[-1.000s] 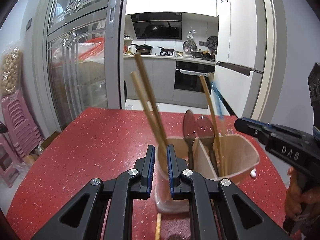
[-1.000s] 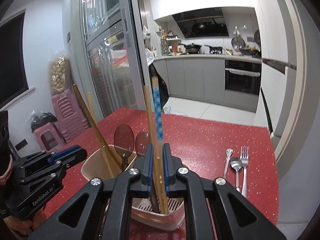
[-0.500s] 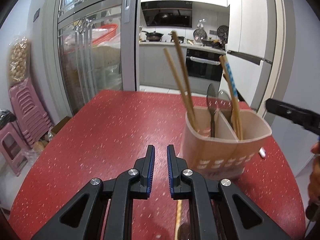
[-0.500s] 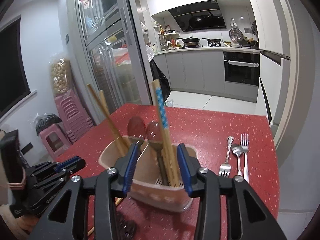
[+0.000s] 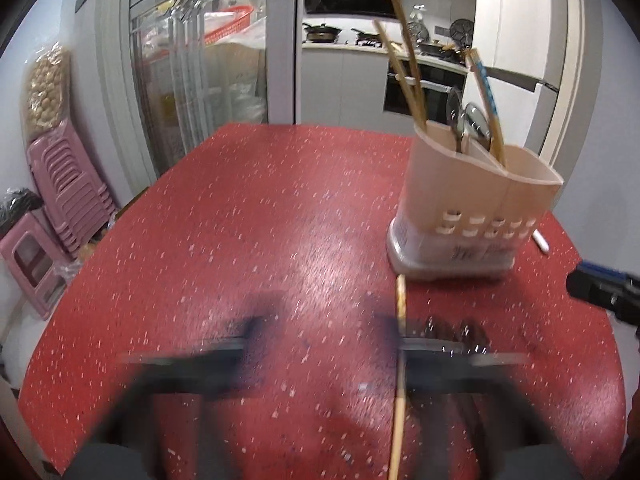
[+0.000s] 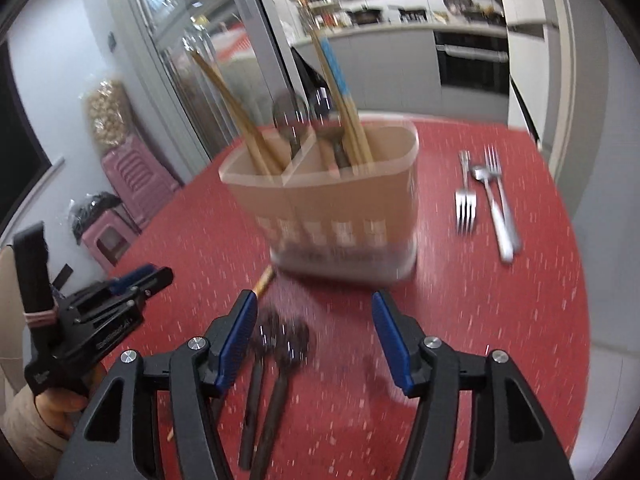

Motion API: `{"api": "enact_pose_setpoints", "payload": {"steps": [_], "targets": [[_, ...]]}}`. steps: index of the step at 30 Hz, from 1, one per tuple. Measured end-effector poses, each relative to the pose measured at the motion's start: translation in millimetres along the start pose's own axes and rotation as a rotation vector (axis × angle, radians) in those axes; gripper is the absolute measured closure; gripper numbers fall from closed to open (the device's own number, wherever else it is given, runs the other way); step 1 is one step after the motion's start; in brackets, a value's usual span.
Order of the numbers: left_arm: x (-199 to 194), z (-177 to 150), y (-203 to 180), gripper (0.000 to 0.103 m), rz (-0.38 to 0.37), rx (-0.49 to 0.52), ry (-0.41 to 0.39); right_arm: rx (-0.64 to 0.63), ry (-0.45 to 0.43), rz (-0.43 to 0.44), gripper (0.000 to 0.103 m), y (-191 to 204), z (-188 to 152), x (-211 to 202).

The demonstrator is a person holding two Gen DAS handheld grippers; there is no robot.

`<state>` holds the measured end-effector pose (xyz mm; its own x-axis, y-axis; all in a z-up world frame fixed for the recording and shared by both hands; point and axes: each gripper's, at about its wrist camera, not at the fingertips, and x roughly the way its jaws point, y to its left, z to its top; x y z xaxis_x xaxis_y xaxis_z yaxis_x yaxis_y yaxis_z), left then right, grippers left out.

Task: Organize utensils
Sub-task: 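Move both open tools back to the remaining spoons and chopstick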

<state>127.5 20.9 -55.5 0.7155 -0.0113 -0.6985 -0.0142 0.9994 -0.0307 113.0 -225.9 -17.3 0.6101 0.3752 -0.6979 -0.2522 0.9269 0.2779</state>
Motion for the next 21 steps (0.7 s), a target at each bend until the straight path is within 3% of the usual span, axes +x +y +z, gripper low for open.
{"api": "enact_pose_setpoints", "payload": {"steps": [2,13,21], "targets": [[-6,-6,3,0.0,0.017,-0.008,-0.024,0.018,0.032,-0.003,0.04,-1,-10,4],[1,-37,6,0.0,0.021,0.055,0.082,0.035,0.147,-0.031,0.04,8,-43,24],[4,-48,-3,0.0,-0.03,0.13,0.147,0.037,0.233,-0.066,0.04,11,-46,42]]}}
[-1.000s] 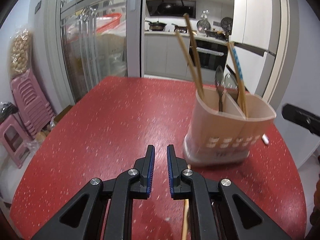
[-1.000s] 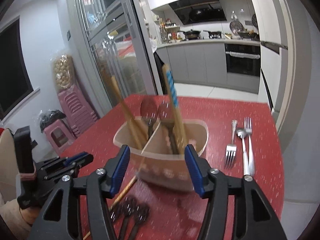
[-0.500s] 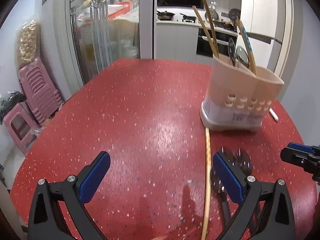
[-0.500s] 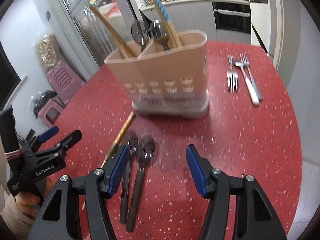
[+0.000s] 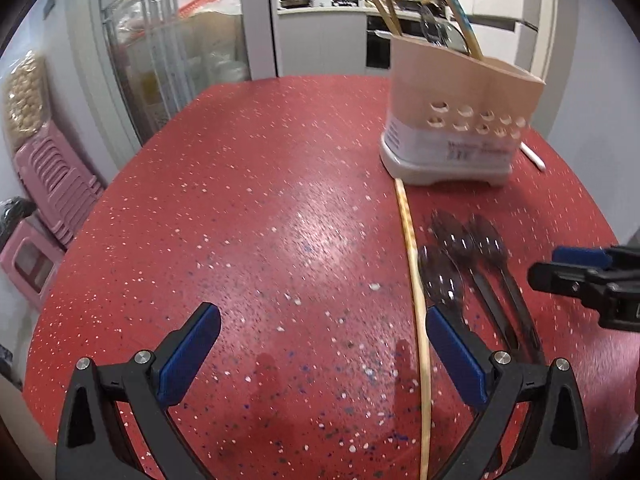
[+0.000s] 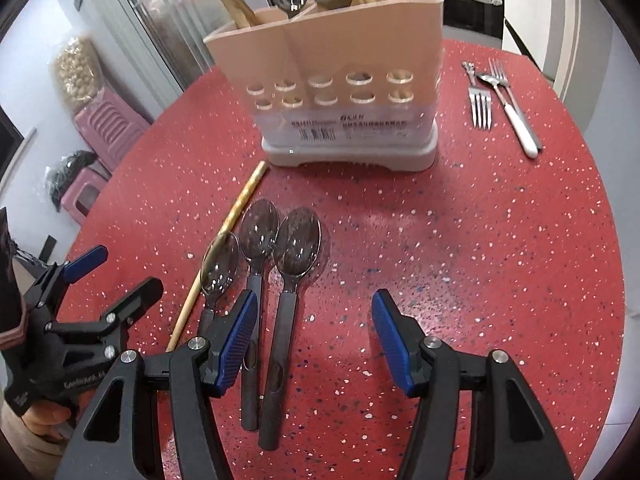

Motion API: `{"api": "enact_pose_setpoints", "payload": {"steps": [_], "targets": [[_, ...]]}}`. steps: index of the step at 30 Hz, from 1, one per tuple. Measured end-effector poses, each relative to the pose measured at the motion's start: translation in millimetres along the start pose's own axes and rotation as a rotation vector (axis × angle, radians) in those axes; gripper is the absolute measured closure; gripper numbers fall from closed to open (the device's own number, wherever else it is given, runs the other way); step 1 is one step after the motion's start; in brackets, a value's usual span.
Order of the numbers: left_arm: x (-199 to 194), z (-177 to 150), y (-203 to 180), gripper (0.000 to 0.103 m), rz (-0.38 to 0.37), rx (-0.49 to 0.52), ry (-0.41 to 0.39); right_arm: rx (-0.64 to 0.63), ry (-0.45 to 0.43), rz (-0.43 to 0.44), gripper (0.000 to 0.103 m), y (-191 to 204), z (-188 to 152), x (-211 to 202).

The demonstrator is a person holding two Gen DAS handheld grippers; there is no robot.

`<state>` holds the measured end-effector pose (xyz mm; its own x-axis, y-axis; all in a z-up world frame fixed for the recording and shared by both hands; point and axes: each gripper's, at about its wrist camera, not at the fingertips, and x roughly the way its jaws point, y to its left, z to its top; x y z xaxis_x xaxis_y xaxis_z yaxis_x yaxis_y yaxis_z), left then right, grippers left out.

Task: Organize utensils
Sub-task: 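Move both open tools back to the remaining spoons and chopstick, then grasp a dark-handled spoon with the right tool while the left grasps the yellow-patterned chopstick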

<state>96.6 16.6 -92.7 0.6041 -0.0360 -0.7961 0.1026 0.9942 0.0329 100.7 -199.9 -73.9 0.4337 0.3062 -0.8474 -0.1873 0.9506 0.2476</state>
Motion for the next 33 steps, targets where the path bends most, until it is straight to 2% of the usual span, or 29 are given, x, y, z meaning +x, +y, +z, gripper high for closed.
{"api": "enact_pose_setpoints", "payload": {"steps": [5,13,18,28,31,33], "targets": [[7,-6,-2,0.0,-0.025,0.02,0.049,0.0,0.048,-0.025,0.04,2,2,7],[21,-9,-8,0.0,-0.035,0.048,0.106,-0.049,0.096,-0.077,0.047,20,5,22],[28,-7,-12,0.0,-0.034,0.059,0.124,-0.076,0.11,-0.113,0.053,32,11,29],[42,5,-15,0.0,-0.056,0.079,0.13,-0.153,0.136,-0.197,0.059,58,24,44],[44,9,-17,0.0,-0.058,0.085,0.133,-0.154,0.132,-0.194,0.065,60,24,45],[46,12,-19,0.0,-0.058,0.094,0.134,-0.151,0.126,-0.188,0.088,62,23,45]]}}
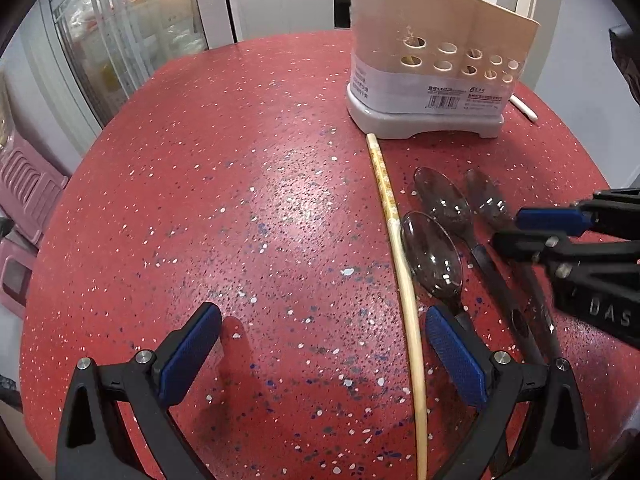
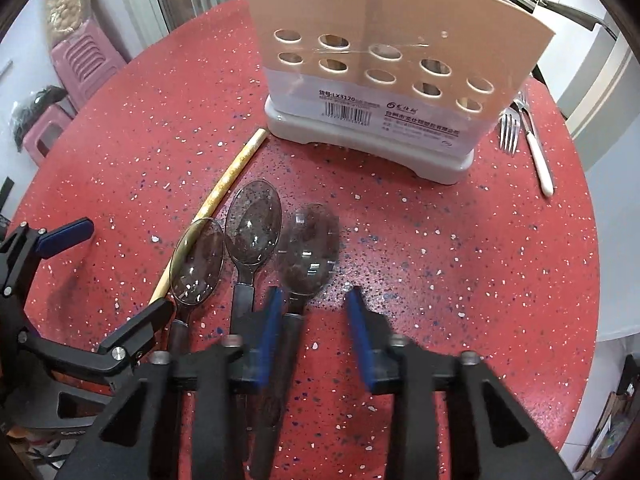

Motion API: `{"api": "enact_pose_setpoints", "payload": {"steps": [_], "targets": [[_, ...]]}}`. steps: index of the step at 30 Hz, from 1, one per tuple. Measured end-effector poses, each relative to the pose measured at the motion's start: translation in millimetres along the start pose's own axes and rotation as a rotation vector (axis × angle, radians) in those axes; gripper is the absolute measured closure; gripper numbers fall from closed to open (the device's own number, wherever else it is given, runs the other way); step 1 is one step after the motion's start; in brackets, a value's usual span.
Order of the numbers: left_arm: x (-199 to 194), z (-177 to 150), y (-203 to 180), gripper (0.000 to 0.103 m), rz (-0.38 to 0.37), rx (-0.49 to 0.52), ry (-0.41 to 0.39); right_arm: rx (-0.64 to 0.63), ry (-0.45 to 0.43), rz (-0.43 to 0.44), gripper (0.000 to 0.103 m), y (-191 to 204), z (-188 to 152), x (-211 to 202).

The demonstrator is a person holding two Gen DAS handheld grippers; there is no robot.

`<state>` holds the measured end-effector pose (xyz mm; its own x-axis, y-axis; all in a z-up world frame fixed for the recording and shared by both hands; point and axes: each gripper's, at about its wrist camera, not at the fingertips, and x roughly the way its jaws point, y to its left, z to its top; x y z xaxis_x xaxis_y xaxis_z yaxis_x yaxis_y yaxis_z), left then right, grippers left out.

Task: Organize utensils
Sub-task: 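Grasp a dark-handled spoon with the right tool while the left grasps the yellow-patterned chopstick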

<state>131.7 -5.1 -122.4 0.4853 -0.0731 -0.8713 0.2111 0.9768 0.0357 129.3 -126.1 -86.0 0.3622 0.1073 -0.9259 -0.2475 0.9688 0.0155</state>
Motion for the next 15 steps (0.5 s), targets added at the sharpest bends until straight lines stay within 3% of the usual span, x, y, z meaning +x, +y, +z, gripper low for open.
{"api": "enact_pose_setpoints", "payload": {"steps": [15], "targets": [[16,38,-16,0.0,-0.076,0.046,0.061,0.07,-0.044,0.094,0.091,-35,-18,-9]]}}
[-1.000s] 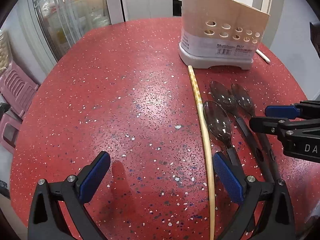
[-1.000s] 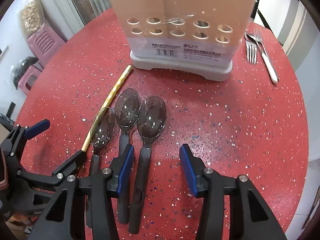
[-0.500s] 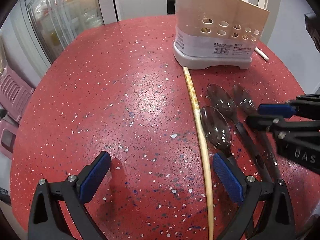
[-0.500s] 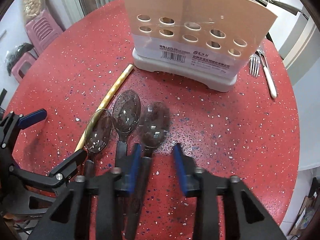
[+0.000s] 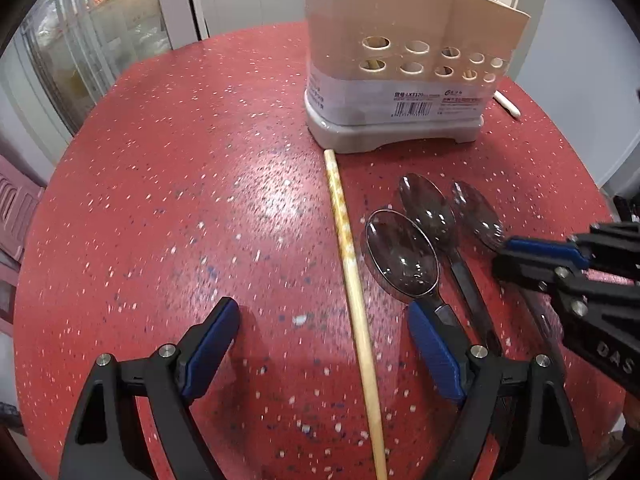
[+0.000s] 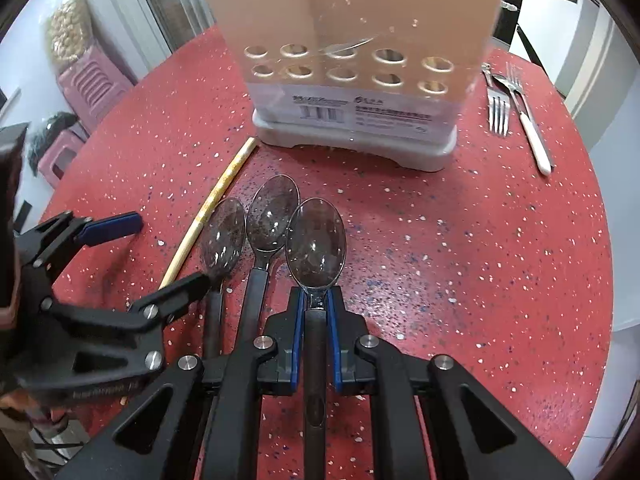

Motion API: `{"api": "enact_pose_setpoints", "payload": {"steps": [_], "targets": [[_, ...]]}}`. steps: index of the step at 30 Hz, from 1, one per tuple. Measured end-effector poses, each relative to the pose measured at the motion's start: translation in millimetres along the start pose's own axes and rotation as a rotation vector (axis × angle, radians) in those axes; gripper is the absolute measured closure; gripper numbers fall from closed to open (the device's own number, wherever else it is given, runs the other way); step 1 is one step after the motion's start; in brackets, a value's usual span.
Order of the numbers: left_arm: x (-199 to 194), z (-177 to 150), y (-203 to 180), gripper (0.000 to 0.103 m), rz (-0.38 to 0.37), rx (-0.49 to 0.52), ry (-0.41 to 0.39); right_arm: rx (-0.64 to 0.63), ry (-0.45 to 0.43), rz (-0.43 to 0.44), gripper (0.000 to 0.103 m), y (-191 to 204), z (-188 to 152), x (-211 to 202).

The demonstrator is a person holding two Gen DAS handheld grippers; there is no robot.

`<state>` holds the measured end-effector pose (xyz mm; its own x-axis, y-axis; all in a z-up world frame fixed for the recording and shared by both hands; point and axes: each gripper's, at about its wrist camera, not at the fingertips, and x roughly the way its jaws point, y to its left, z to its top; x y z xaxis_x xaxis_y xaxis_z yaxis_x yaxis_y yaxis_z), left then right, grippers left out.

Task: Organize utensils
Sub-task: 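Grasp a dark-handled spoon with the right tool while the left grasps the yellow-patterned chopstick, then lift the spoon with the right tool while the left lifts the chopstick over the holder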

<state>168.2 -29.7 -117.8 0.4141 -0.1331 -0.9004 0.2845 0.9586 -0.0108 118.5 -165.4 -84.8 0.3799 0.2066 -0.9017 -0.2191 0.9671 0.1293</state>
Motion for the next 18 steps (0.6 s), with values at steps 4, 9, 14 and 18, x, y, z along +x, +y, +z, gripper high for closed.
{"api": "enact_pose_setpoints", "payload": {"steps": [4,9,14,18], "targets": [[3,12,1,0.014,-0.013,0.015,0.008,0.02,-0.026,0.018,0.091,-10,-1,-10],[1,16,-6,0.058,-0.037,0.056,0.021,0.035,-0.057,0.035,0.091,-23,-5,-26],[-3,11,-7,0.071,-0.037,0.036,-0.008,0.051,-0.081,0.051,0.091,-29,1,-33],[-16,0,-3,0.071,-0.054,-0.007,-0.075,0.062,-0.109,0.075,0.091,-35,0,-41]]}}
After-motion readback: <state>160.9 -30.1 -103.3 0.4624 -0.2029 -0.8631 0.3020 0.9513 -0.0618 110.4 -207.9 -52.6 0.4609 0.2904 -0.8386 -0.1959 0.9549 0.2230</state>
